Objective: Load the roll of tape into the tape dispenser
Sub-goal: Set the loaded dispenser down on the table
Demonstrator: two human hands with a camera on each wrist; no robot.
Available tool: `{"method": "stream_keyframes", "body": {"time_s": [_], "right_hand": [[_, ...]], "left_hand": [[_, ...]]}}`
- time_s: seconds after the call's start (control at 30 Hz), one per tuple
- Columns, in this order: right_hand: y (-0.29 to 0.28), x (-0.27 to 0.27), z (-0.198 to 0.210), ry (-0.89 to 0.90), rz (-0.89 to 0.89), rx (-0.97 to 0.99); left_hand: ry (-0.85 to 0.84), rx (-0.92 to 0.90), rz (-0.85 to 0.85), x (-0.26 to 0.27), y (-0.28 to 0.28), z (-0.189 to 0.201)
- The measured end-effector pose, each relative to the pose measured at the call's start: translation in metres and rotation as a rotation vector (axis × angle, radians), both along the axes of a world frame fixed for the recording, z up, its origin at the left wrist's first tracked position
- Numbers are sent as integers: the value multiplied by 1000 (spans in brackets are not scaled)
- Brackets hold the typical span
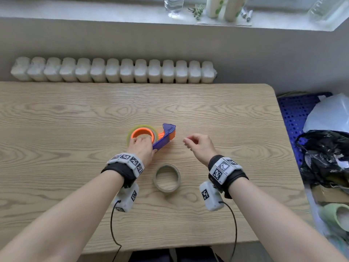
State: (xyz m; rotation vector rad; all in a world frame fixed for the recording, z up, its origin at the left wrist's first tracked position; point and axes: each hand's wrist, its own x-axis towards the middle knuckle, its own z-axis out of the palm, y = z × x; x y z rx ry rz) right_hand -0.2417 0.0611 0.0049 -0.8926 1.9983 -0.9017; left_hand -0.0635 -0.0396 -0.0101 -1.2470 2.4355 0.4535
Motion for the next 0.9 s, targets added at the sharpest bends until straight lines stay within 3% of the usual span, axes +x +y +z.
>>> {"method": "stream_keyframes", "body": {"time_s": [0.23,0.63,0.73,0.9], "right_hand": [[4,1,-19,-39,-18,28],[19,11,-33,2,19,105],[29,19,-26,75,92,141],[48,37,-24,265,276,150]], "left_hand": [[-54,-33,-63,-5,3,-12],[4,12,-70,-5,-1,-11],[104,26,-37,3,3,-4],[414,-56,61,18,19,10]]}}
